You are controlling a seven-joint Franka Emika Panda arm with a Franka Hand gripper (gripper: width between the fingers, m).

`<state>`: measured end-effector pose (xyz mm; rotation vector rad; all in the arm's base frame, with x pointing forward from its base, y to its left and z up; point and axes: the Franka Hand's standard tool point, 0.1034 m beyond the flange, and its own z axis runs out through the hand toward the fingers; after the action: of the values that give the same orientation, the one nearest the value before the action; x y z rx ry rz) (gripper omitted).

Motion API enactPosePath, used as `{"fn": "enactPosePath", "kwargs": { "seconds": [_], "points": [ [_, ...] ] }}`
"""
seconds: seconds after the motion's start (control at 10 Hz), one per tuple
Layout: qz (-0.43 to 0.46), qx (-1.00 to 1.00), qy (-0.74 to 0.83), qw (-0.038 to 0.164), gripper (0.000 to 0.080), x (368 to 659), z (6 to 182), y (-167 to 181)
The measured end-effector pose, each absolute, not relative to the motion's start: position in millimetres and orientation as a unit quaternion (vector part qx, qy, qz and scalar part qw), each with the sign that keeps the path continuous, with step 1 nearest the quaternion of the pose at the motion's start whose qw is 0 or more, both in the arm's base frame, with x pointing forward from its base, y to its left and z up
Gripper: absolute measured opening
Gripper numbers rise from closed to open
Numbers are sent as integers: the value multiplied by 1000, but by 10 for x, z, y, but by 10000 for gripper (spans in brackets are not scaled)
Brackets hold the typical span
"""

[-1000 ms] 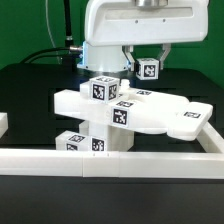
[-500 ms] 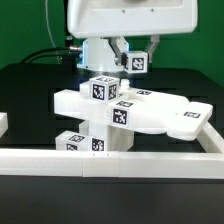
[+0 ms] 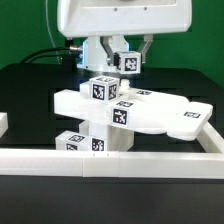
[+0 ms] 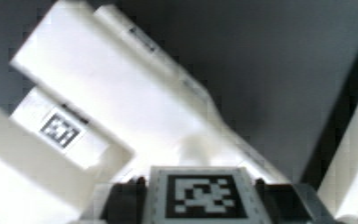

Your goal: Assemble chair

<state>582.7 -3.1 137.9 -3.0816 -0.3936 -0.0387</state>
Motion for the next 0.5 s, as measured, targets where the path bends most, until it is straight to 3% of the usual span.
{"fn": "enactPosePath", "kwargs": {
  "seconds": [0.5],
  "points": [
    [-6, -992, -125, 16, 284, 5774, 1254, -20]
  ]
}}
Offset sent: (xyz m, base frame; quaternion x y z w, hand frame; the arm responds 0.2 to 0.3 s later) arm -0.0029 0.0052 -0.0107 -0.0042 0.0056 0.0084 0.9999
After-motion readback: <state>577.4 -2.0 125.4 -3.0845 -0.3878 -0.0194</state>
